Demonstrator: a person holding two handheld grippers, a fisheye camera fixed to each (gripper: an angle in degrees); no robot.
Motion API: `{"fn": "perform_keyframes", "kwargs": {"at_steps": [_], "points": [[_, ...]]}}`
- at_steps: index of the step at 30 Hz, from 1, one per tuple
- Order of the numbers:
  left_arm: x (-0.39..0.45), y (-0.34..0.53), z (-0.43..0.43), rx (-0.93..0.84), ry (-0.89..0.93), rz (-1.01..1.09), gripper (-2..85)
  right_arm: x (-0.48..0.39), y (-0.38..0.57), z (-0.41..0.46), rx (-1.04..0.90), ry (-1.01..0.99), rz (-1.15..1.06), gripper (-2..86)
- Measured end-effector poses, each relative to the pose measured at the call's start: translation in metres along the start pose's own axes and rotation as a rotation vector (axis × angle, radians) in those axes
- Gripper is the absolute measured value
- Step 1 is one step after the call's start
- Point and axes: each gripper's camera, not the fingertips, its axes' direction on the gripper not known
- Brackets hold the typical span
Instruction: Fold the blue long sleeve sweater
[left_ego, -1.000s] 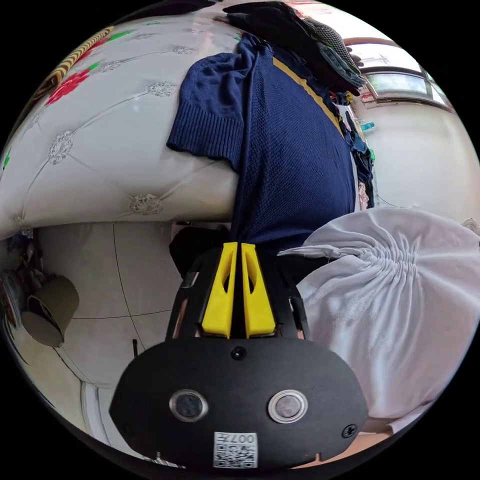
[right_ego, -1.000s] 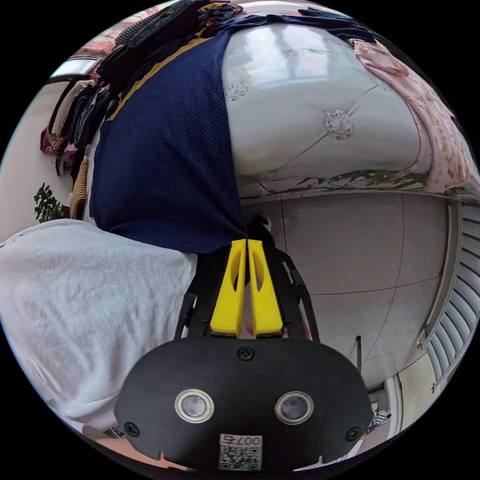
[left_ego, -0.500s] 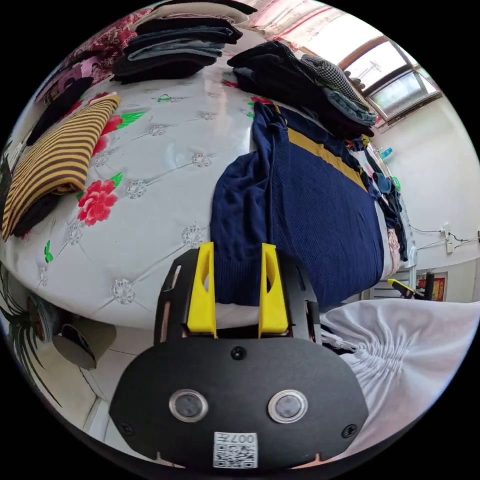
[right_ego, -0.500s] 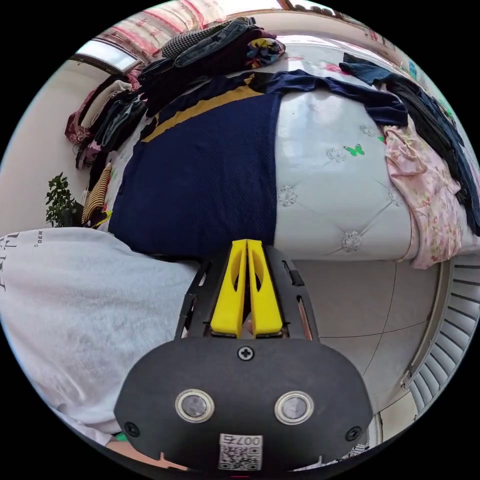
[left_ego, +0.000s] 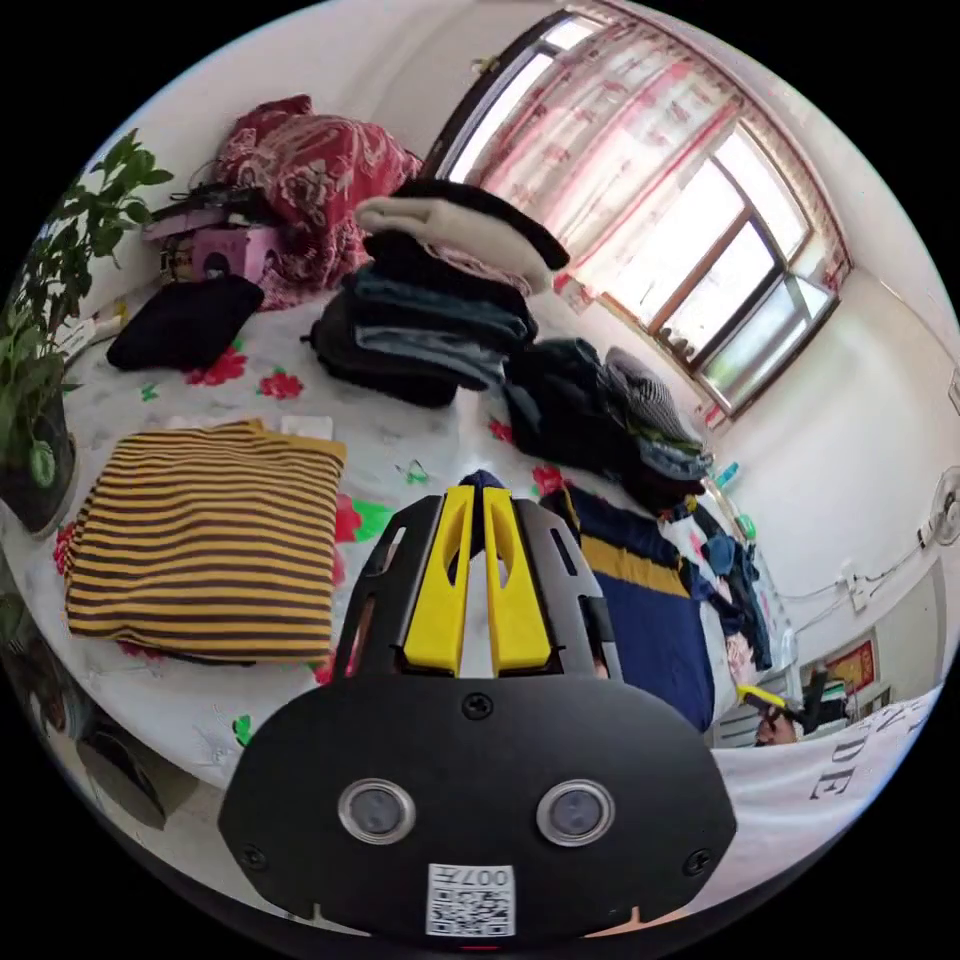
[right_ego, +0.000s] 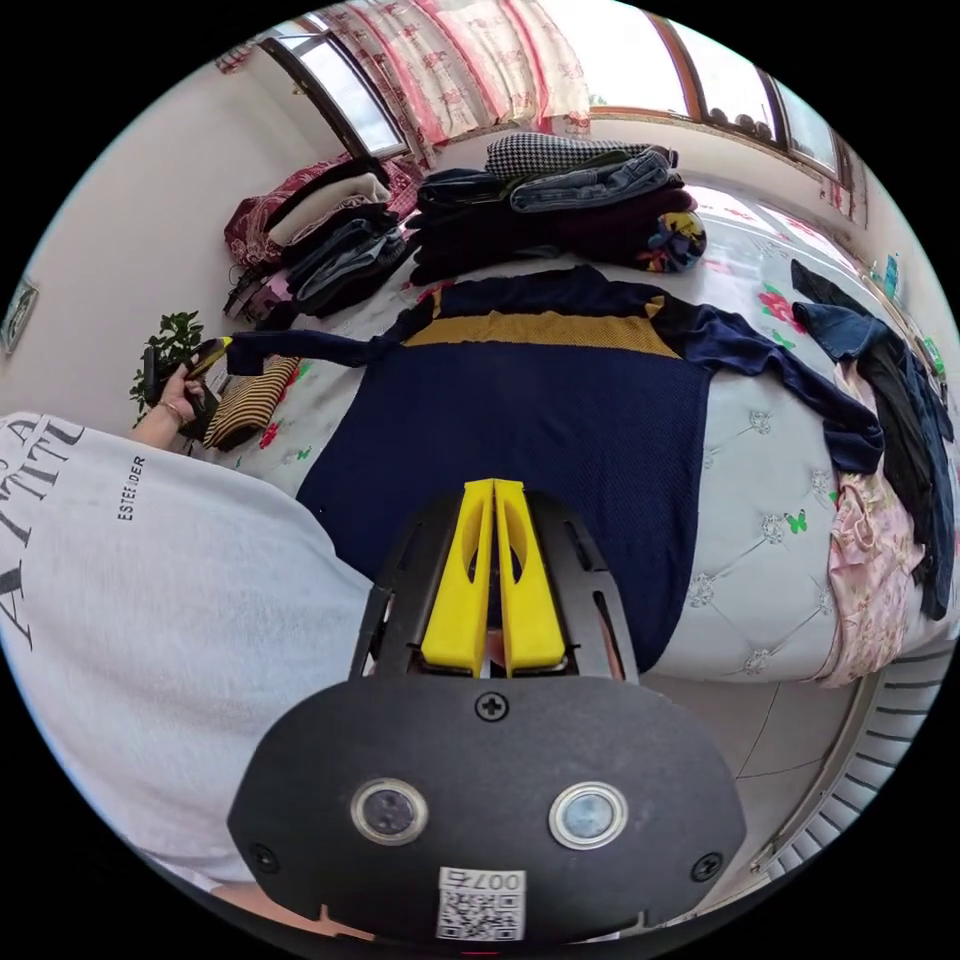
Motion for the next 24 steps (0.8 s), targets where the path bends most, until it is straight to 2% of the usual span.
{"fn": "perform_keyframes", "kwargs": {"at_steps": [2,3,6,9,12,15,17,20,22,24], "points": [[-0.04,-0.035,-0.045,0.168,0.021,-0.085,-0.8,-0.012,-0.003,0.012,0.0,-0.021,0.006,-0.2],[-0.048,-0.041,-0.05,0.185,0.022,-0.093,-0.8,-0.016,-0.004,0.016,0.001,-0.024,0.007,-0.2],[-0.069,-0.062,-0.047,0.181,0.038,-0.085,-0.8,-0.033,-0.004,0.034,-0.011,-0.031,0.028,-0.2],[-0.064,-0.072,-0.015,0.113,0.139,-0.037,-0.7,-0.045,-0.002,0.048,-0.012,-0.058,0.068,-0.2],[-0.023,-0.076,0.018,0.049,0.309,0.046,-0.7,-0.055,-0.001,0.054,0.003,-0.065,0.105,-0.2],[0.064,-0.066,0.031,0.001,0.568,0.201,-0.4,-0.06,-0.001,0.05,0.042,-0.042,0.136,-0.2],[0.158,-0.031,0.02,-0.032,0.814,0.422,0.3,-0.058,-0.001,0.042,0.093,-0.011,0.167,-0.1],[0.236,0.043,0.009,-0.07,1.097,0.625,4.7,-0.049,0.001,0.035,0.122,0.038,0.199,0.0],[0.249,0.081,0.022,-0.16,1.117,0.671,9.9,-0.038,0.007,0.032,0.108,0.074,0.222,0.1],[0.243,0.113,0.044,-0.315,1.049,0.684,12.4,-0.024,0.017,0.029,0.085,0.118,0.265,0.4]]}}
